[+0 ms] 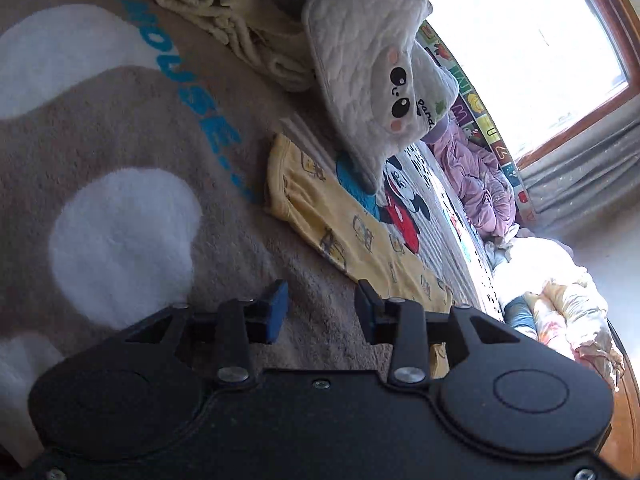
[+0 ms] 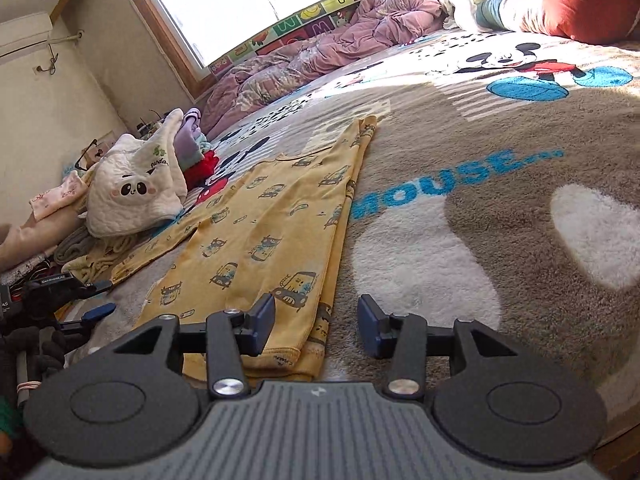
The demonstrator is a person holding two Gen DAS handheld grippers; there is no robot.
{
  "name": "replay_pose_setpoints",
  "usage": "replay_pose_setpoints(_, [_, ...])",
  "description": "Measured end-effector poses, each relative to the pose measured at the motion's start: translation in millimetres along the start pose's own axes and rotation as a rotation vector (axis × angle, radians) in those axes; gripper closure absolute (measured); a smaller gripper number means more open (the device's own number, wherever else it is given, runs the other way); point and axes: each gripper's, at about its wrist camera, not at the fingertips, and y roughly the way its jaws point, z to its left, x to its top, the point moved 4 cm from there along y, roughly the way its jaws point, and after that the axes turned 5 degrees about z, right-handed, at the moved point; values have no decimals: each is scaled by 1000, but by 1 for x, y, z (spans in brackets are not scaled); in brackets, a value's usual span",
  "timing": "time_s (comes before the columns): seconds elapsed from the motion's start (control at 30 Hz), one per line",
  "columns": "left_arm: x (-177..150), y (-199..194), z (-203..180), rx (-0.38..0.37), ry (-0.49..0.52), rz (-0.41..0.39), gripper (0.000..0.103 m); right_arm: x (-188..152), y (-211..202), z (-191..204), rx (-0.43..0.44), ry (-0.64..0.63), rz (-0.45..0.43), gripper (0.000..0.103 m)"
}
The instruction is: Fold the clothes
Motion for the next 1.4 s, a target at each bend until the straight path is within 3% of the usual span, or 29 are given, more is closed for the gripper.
replay_pose_setpoints(0.13, [18,12,3,-23,-49,-15,65,1,7,-13,26,89,0,57])
replay_pose_setpoints(0.3, [36,24,5,-30,-89,-29,66,1,9,-15,31,108,-9,56])
replay_pose_setpoints(0.4, [44,28,9,-22,-105,-32,70,2,9,-16,35,112,-11,56])
replay_pose_setpoints(0.47, [48,29,13,-6,-117,-34,85,2,9,-17,36,115,-13,56])
replay_pose_setpoints(0.5, [48,28,15,5,-125,-35,88,3,9,-17,36,116,-14,56])
replay_pose_setpoints(0.73, [46,6,19,34,-123,-75,92,8,8,-20,38,142,-35,56])
replay_pose_setpoints(0.93, [40,-4,-10,29,46,-132,95,15,-2,-25,33,168,-82,54])
replay_pose_setpoints(1.07, [29,-4,-40,-11,166,-145,97,21,-4,-27,86,209,-102,54])
replay_pose_setpoints(1.2, [2,19,-94,-85,341,-116,97,26,1,-27,192,280,-100,47])
replay_pose_setpoints(1.4, [-63,48,-171,-188,599,-27,98,33,17,-27,359,404,-77,40])
